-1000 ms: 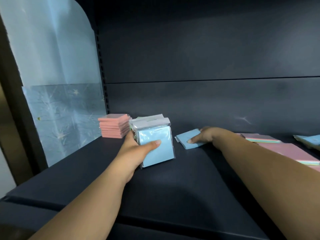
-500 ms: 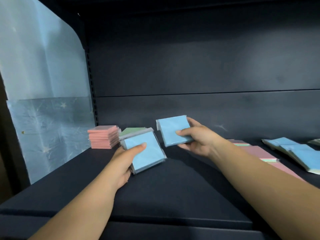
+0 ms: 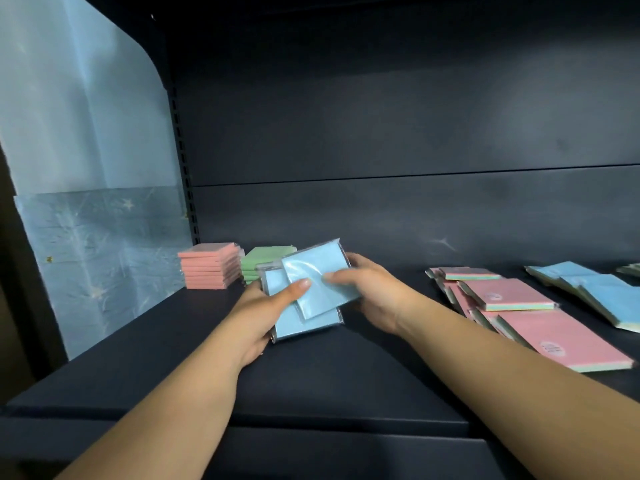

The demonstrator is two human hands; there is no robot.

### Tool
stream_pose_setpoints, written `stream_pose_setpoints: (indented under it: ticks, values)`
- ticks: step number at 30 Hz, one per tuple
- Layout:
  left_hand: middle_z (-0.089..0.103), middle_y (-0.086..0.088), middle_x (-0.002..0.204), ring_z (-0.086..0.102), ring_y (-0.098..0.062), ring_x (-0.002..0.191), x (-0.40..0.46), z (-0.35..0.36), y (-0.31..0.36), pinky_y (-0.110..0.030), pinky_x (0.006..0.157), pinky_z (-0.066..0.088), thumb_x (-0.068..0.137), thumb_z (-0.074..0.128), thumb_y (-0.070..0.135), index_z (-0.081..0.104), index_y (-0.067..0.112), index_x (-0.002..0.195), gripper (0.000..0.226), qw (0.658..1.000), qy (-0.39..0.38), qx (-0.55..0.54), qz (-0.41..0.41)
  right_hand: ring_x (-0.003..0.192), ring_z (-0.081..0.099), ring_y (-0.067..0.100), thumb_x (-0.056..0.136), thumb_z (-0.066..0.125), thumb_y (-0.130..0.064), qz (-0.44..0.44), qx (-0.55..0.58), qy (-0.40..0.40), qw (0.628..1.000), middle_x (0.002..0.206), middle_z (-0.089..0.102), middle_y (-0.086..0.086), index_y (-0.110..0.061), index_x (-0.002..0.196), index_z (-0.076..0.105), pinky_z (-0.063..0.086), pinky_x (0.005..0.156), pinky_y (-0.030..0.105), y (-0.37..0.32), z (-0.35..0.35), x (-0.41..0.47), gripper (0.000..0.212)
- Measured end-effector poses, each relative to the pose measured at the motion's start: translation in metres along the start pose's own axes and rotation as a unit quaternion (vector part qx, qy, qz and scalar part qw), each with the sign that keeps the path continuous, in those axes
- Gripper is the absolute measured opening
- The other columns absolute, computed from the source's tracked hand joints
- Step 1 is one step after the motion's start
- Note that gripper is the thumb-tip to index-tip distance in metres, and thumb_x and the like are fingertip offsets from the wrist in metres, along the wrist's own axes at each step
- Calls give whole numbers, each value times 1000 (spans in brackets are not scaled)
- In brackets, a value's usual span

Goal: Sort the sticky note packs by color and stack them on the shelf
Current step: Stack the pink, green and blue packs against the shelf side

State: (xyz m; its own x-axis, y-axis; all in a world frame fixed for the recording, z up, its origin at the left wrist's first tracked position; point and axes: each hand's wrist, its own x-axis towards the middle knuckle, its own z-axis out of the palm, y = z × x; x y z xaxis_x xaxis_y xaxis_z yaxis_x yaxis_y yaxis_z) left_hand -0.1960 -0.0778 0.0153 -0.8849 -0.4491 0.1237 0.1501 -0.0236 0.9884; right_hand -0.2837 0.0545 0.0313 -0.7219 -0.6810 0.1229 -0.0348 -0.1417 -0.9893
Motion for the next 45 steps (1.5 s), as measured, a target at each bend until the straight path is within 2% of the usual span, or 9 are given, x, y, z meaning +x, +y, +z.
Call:
stream_pose_setpoints:
  ticks: [2,5,9,12,18,25,32,37,45]
  values:
    - [72,-2,100,69,-17,88,0,-1,-2,-33,79,55,76,72,16,63,19,104,30,1000,-2,8,16,86,66,16,91,53,-34,41,3,-4,999,95,69,0,-16,106,64,51,75,27,-6,-4,-4,26]
    - [68,1,111,66,-17,99,2,-2,-5,-40,93,50,62,84,25,52,19,121,67,997,0,62,37,91,68,21,83,56,-54,20,-44,32,998,94,73,1,-17,93,70,53,85,35,-8,-11,-3,41]
    - [61,10,115,60,-13,107,2,-2,-7,-40,97,47,52,85,36,40,27,125,87,985,9,157,74,84,65,26,78,69,-40,-66,-92,119,986,88,69,8,-9,85,65,52,83,39,-10,-5,-4,32]
    - [57,10,118,56,-14,110,3,-1,-9,-39,99,45,61,84,33,32,33,123,81,979,-1,189,76,83,61,24,83,67,-22,-124,-91,148,977,88,63,9,-9,87,60,51,85,46,-7,-1,-4,15]
    - [53,9,122,53,-15,116,-2,0,-11,-41,103,43,38,77,55,20,35,125,106,980,-40,188,52,88,61,23,91,58,-19,-93,22,108,990,93,60,7,-13,89,52,52,87,44,11,10,-8,9]
    - [61,7,116,59,-10,105,-4,-1,-7,-31,90,48,65,81,3,43,36,112,68,989,-54,111,83,89,56,16,89,61,-22,-155,18,93,983,92,54,-4,-26,89,43,48,86,36,10,14,-7,18]
    - [60,-6,119,59,-17,105,-6,4,-7,-27,87,48,78,63,-11,36,14,132,66,993,-84,78,35,106,62,21,81,70,-29,-29,28,-22,999,122,61,7,-12,131,40,52,88,36,14,6,-5,61]
    - [59,-15,121,60,-26,104,-9,2,-2,-36,90,50,76,59,-18,40,7,133,65,997,-61,23,51,98,63,17,90,57,-9,-58,38,-86,994,109,65,4,-10,120,54,51,89,28,6,-8,-7,30]
    - [60,-8,121,59,-18,105,-15,2,-6,-25,86,48,83,57,-10,39,10,133,57,995,-71,69,22,112,59,17,87,59,-5,4,-13,-126,992,115,65,-1,-15,121,56,41,104,31,10,-23,-4,35]
